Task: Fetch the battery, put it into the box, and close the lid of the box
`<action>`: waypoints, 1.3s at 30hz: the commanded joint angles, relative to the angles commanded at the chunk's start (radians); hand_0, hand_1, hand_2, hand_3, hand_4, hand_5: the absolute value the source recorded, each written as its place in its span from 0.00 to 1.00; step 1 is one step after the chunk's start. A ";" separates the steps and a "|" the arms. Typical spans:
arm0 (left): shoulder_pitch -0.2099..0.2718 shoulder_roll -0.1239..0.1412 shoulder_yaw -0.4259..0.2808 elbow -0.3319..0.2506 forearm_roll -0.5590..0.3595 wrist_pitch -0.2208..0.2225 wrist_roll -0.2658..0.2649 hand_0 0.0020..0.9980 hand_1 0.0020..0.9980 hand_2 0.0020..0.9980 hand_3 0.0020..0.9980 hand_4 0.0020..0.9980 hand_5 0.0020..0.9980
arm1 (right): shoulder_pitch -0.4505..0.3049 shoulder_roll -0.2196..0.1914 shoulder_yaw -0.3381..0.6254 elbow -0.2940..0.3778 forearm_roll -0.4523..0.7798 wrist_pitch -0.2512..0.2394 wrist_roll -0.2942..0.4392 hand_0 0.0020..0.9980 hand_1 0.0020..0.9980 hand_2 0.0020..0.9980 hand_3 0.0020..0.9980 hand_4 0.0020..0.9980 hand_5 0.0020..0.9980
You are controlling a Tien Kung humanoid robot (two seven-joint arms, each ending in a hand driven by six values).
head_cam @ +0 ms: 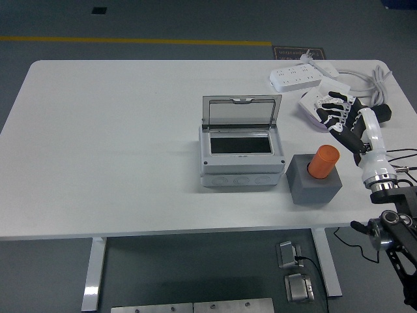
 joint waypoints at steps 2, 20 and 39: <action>0.000 0.000 0.000 0.000 0.001 0.000 0.000 0.47 0.57 0.54 0.54 0.34 0.00 | -0.001 0.000 -0.005 -0.002 0.001 -0.006 0.005 0.57 0.59 0.59 0.68 0.92 0.43; -0.005 -0.003 0.003 0.000 0.004 -0.001 0.001 0.47 0.57 0.54 0.54 0.35 0.00 | -0.008 -0.004 -0.088 -0.084 0.045 -0.022 0.034 0.55 0.57 0.56 0.63 0.89 0.40; -0.007 -0.005 0.007 0.000 0.007 -0.002 0.001 0.47 0.57 0.54 0.54 0.35 0.00 | -0.001 0.012 -0.103 -0.141 0.053 -0.024 0.044 0.55 0.56 0.56 0.63 0.86 0.37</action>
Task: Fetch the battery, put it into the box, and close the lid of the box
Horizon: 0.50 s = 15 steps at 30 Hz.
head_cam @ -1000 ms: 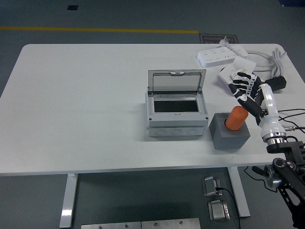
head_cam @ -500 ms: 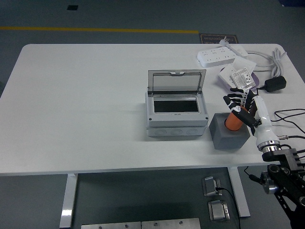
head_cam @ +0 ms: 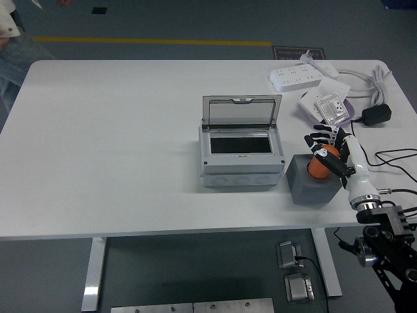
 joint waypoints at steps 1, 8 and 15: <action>0.000 0.000 0.000 0.000 0.000 0.000 0.000 0.47 0.57 0.54 0.54 0.35 0.00 | -0.001 0.000 0.000 0.000 0.001 -0.001 0.001 0.55 0.56 0.56 0.63 0.86 0.37; -0.002 -0.001 0.002 0.000 0.001 -0.001 0.000 0.47 0.57 0.54 0.54 0.35 0.00 | -0.006 0.001 -0.010 -0.003 0.004 -0.010 0.007 0.54 0.56 0.55 0.62 0.84 0.36; -0.002 -0.001 0.004 0.000 0.002 -0.001 -0.001 0.47 0.56 0.54 0.54 0.35 0.00 | -0.006 0.005 -0.020 -0.017 0.011 -0.014 0.010 0.51 0.55 0.54 0.60 0.79 0.27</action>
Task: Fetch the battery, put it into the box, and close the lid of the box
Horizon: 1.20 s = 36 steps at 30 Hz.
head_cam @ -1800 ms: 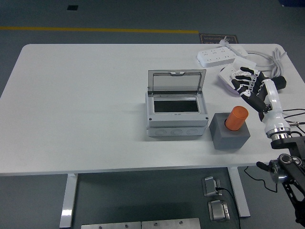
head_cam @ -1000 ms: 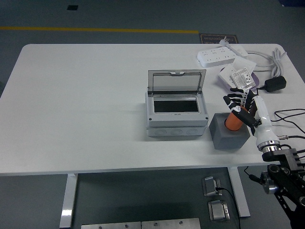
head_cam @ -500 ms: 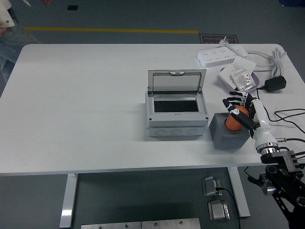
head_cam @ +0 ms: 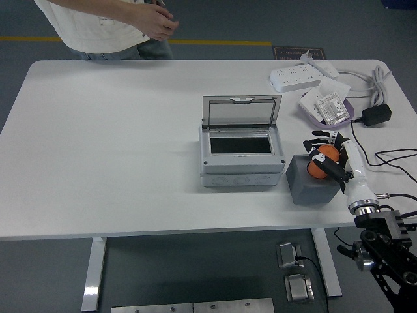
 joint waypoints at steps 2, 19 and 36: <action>0.000 0.000 0.000 0.000 0.001 0.000 0.000 0.47 0.56 0.54 0.54 0.35 0.00 | -0.001 0.000 -0.002 -0.005 0.002 0.001 0.000 0.53 0.53 0.53 0.58 0.71 0.17; -0.004 0.002 0.003 0.000 0.000 0.000 0.000 0.47 0.56 0.54 0.54 0.35 0.00 | -0.003 0.005 -0.012 -0.029 0.015 -0.003 -0.003 0.54 0.53 0.52 0.57 0.68 0.16; -0.004 0.002 -0.007 0.000 0.010 0.002 0.001 0.47 0.56 0.54 0.54 0.35 0.00 | -0.003 0.010 -0.009 -0.038 0.061 0.000 0.006 0.39 0.35 0.36 0.39 0.41 0.01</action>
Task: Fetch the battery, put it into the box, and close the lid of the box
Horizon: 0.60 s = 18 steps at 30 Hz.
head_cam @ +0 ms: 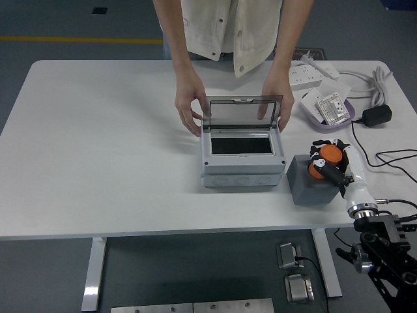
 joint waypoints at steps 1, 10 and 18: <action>0.000 0.000 -0.001 0.000 0.001 0.000 0.000 0.47 0.56 0.54 0.54 0.35 0.00 | 0.000 0.000 0.000 -0.001 0.002 0.001 0.000 0.39 0.35 0.36 0.39 0.41 0.01; 0.001 -0.002 -0.006 0.000 0.009 0.003 0.000 0.47 0.57 0.54 0.54 0.35 0.00 | 0.002 0.001 -0.004 -0.005 0.015 0.004 0.002 0.28 0.27 0.29 0.28 0.01 0.00; 0.001 -0.004 -0.010 0.000 0.015 0.005 0.002 0.47 0.57 0.54 0.54 0.35 0.00 | 0.011 0.000 -0.008 0.000 0.018 -0.001 0.002 0.19 0.25 0.29 0.27 0.00 0.00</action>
